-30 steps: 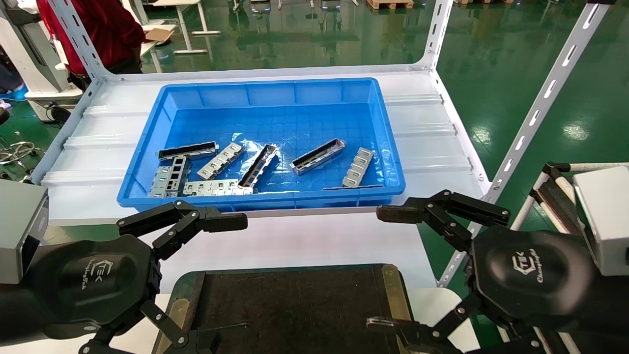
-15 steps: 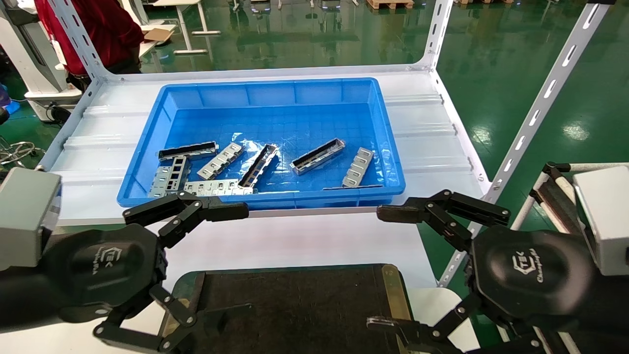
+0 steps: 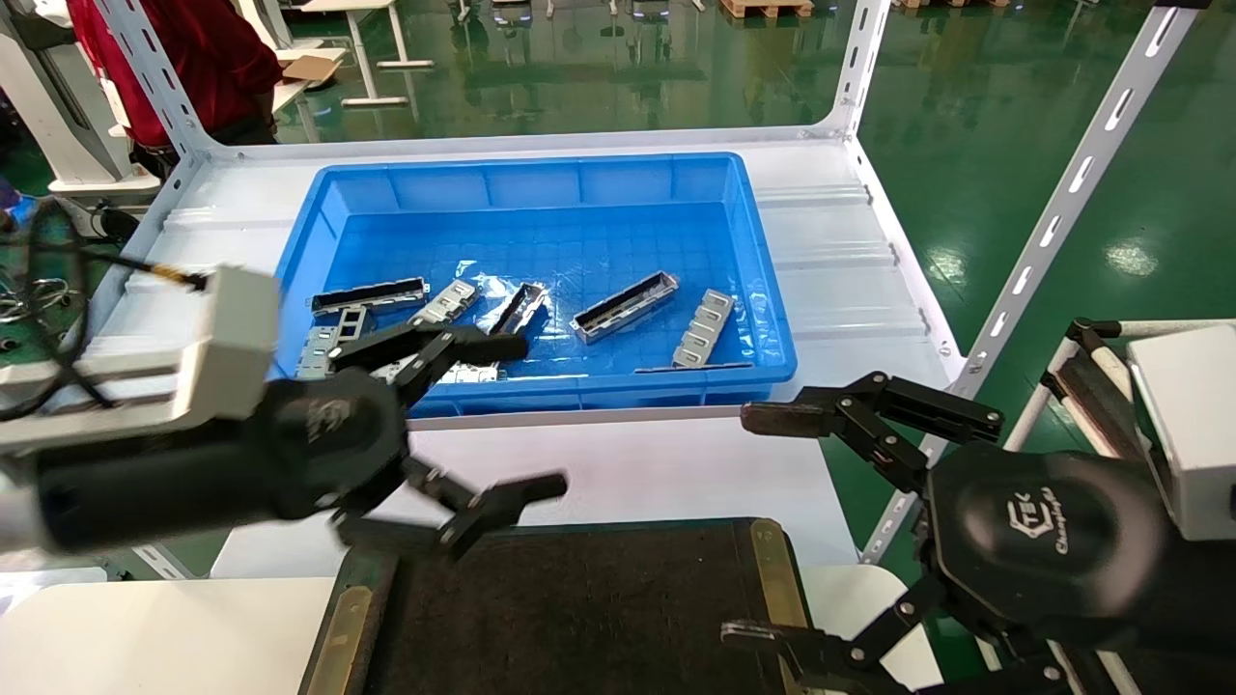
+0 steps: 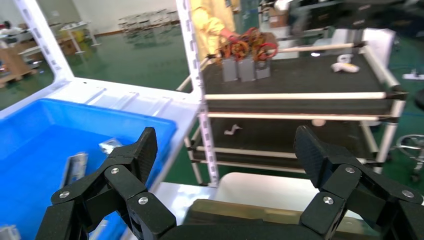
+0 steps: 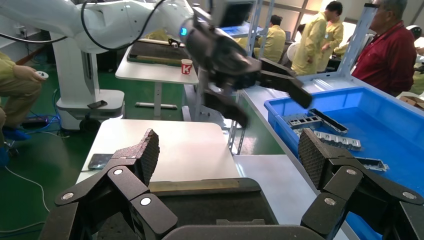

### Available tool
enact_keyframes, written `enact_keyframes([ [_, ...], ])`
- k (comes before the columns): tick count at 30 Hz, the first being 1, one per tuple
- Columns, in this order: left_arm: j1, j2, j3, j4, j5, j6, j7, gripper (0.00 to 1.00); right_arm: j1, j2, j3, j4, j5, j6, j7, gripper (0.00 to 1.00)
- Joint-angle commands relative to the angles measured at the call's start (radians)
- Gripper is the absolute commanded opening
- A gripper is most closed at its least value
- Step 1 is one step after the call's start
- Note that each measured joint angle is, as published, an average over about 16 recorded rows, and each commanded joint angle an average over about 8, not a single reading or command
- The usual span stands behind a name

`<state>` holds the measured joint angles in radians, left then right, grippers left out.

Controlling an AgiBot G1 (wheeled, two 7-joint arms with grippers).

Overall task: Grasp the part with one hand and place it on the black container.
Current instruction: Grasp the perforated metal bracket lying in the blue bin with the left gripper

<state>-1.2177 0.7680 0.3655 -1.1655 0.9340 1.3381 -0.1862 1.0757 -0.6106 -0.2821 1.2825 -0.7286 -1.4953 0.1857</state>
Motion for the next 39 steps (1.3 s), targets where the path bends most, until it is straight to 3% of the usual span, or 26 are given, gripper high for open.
enact_keyframes([
  [1, -0.02, 0.025, 0.012, 0.017, 0.029, -0.025, 0.001, 1.0, 0.0, 0.0, 0.0, 0.0, 0.0, 0.0, 0.0, 1.0],
  [11, -0.152, 0.168, 0.082, 0.195, 0.159, -0.087, 0.039, 1.0, 0.0, 0.0, -0.001, 0.0, 0.001, 0.0, 0.0, 1.0],
  [24, -0.313, 0.392, 0.148, 0.53, 0.31, -0.268, 0.11, 1.0, 0.0, 0.001, -0.002, 0.0, 0.001, 0.001, -0.001, 1.0],
  [33, -0.386, 0.533, 0.166, 0.776, 0.358, -0.399, 0.204, 1.0, 0.001, 0.001, -0.002, 0.0, 0.002, 0.001, -0.001, 1.0],
  [39, -0.413, 0.585, 0.179, 0.889, 0.361, -0.464, 0.252, 1.0, 0.001, 0.001, -0.003, 0.0, 0.002, 0.001, -0.001, 1.0],
])
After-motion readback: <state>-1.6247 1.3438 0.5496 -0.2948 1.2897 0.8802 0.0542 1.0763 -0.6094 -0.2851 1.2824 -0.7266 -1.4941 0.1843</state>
